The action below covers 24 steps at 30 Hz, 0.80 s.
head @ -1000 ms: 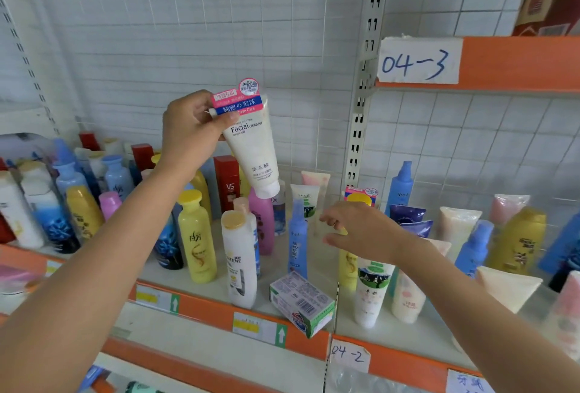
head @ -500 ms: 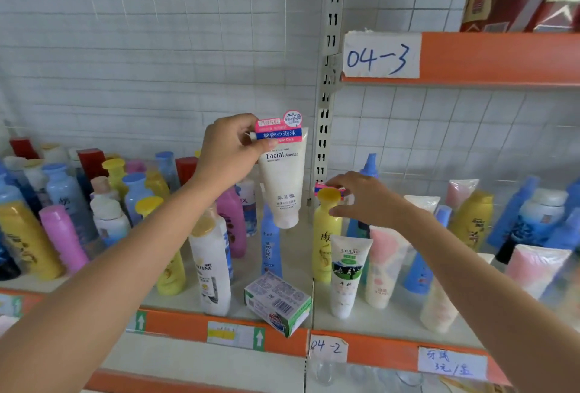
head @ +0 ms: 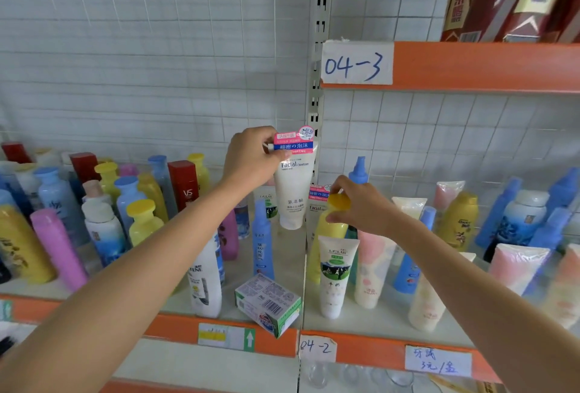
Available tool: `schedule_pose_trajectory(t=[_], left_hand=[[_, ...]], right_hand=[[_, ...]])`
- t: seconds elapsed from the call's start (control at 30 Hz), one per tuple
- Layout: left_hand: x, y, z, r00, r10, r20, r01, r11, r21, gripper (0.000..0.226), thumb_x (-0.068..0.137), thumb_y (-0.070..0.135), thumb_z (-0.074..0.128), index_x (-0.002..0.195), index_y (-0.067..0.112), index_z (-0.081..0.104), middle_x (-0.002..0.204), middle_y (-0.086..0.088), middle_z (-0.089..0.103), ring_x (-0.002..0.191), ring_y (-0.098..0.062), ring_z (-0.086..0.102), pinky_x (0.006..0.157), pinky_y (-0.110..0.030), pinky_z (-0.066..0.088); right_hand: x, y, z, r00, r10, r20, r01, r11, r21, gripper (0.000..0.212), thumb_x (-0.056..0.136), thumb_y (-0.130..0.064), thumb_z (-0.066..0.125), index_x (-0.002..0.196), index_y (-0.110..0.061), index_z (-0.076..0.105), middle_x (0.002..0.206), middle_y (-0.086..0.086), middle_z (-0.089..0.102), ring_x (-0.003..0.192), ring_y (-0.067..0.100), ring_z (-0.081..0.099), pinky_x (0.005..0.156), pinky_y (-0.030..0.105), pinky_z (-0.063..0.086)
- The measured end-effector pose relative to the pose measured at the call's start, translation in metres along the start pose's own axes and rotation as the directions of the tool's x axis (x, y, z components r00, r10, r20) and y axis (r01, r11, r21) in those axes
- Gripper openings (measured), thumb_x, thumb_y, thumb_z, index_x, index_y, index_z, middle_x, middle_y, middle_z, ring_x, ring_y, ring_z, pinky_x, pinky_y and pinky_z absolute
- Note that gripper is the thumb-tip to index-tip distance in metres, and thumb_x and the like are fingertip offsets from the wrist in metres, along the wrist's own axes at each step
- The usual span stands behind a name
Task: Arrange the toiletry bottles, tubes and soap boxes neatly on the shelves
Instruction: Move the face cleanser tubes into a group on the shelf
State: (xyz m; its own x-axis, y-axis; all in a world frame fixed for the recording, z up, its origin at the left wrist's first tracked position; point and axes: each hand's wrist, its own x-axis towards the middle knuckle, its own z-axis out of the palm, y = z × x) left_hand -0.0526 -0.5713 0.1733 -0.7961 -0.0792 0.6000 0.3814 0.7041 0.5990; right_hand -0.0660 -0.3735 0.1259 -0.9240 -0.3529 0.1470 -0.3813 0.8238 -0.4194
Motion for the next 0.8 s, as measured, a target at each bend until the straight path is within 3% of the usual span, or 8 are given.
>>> schedule_pose_trajectory(t=[0.13, 0.3, 0.43, 0.57, 0.63, 0.7, 0.8], left_hand=[[0.001, -0.006, 0.015, 0.999, -0.010, 0.041, 0.005, 0.992, 0.128, 0.020, 0.081, 0.024, 0.070, 0.094, 0.009, 0.066, 0.098, -0.004, 0.070, 0.078, -0.015, 0.059, 0.068, -0.024, 0.043], [-0.003, -0.016, 0.034, 0.992, -0.061, 0.107, 0.043, 0.985, 0.165, 0.015, 0.079, 0.018, 0.072, 0.087, 0.006, 0.068, 0.089, -0.008, 0.071, 0.078, -0.019, 0.061, 0.068, -0.025, 0.044], [-0.006, -0.018, 0.049, 0.977, -0.094, 0.190, 0.055, 0.978, 0.200, 0.016, 0.079, 0.015, 0.071, 0.083, 0.000, 0.068, 0.088, -0.014, 0.070, 0.079, -0.027, 0.063, 0.071, -0.033, 0.049], [-0.012, -0.018, 0.063, 0.951, -0.141, 0.276, 0.085, 0.975, 0.206, 0.017, 0.080, 0.013, 0.070, 0.092, 0.001, 0.068, 0.098, -0.013, 0.069, 0.073, -0.022, 0.060, 0.072, -0.032, 0.051], [-0.016, -0.018, 0.069, 0.935, -0.157, 0.317, 0.094, 0.974, 0.204, 0.020, 0.080, 0.011, 0.069, 0.098, 0.001, 0.068, 0.102, -0.014, 0.068, 0.082, -0.028, 0.064, 0.074, -0.035, 0.052], [-0.019, -0.018, 0.074, 0.922, -0.168, 0.350, 0.094, 0.971, 0.218, 0.019, 0.082, 0.007, 0.065, 0.100, 0.003, 0.067, 0.102, -0.014, 0.067, 0.090, -0.029, 0.063, 0.070, -0.030, 0.048], [-0.021, -0.019, 0.082, 0.905, -0.195, 0.379, 0.122, 0.971, 0.207, 0.015, 0.082, 0.003, 0.061, 0.096, 0.000, 0.067, 0.098, -0.016, 0.068, 0.082, -0.029, 0.064, 0.068, -0.034, 0.053]], right_hand=[[-0.009, -0.004, -0.017, 0.996, -0.029, -0.088, 0.030, 0.999, 0.019, 0.046, 0.078, -0.035, 0.070, 0.114, -0.022, 0.045, 0.109, 0.007, 0.054, 0.087, 0.022, 0.051, 0.063, 0.026, 0.039], [-0.032, -0.002, -0.041, 0.967, -0.061, -0.248, 0.082, 0.994, 0.075, 0.043, 0.076, -0.036, 0.072, 0.108, -0.020, 0.047, 0.103, 0.009, 0.063, 0.085, 0.027, 0.058, 0.068, 0.032, 0.047], [-0.051, -0.002, -0.055, 0.935, -0.061, -0.350, 0.098, 0.991, 0.089, 0.043, 0.077, -0.032, 0.072, 0.109, -0.017, 0.049, 0.096, 0.002, 0.062, 0.083, 0.026, 0.060, 0.065, 0.026, 0.042], [-0.064, 0.000, -0.073, 0.900, -0.072, -0.430, 0.116, 0.990, 0.077, 0.043, 0.075, -0.030, 0.074, 0.108, -0.017, 0.050, 0.093, -0.005, 0.058, 0.084, 0.025, 0.062, 0.072, 0.028, 0.047], [-0.070, 0.001, -0.081, 0.879, -0.082, -0.470, 0.132, 0.988, 0.075, 0.042, 0.075, -0.029, 0.074, 0.107, -0.016, 0.051, 0.092, -0.006, 0.060, 0.083, 0.026, 0.063, 0.071, 0.026, 0.045], [-0.077, 0.002, -0.086, 0.859, -0.087, -0.505, 0.145, 0.986, 0.077, 0.042, 0.074, -0.029, 0.074, 0.106, -0.016, 0.051, 0.092, -0.004, 0.063, 0.084, 0.028, 0.064, 0.073, 0.031, 0.047], [-0.085, 0.003, -0.090, 0.833, -0.081, -0.547, 0.164, 0.981, 0.105, 0.042, 0.073, -0.029, 0.075, 0.106, -0.017, 0.052, 0.095, -0.002, 0.065, 0.085, 0.029, 0.065, 0.076, 0.038, 0.051]])
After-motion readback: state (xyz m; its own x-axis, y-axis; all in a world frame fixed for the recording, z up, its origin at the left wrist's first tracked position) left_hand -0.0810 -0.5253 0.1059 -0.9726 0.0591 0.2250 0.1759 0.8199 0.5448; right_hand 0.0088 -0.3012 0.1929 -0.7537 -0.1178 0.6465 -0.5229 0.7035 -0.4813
